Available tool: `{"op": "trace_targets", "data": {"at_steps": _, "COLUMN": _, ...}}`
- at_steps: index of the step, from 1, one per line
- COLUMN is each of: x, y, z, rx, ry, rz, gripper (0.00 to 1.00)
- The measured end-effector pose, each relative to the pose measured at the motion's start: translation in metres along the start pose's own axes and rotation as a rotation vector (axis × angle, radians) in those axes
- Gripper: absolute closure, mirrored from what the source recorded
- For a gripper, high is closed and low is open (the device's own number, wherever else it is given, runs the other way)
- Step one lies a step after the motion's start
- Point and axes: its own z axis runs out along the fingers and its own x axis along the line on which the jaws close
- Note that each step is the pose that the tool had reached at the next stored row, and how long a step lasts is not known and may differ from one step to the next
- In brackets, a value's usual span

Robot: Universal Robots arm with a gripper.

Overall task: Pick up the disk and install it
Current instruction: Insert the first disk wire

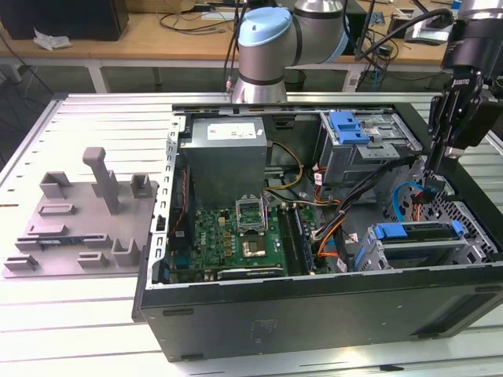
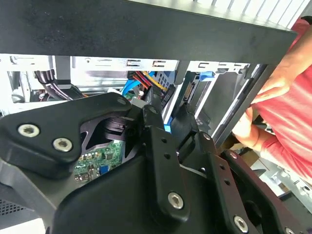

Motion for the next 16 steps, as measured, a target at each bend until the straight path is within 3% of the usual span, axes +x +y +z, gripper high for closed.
{"op": "trace_targets", "data": {"at_steps": 16, "x": 0.0008, "y": -0.0008, "z": 0.0125, "rx": -0.0025, "ry": 0.0000, "rz": 0.005, "gripper": 0.65}}
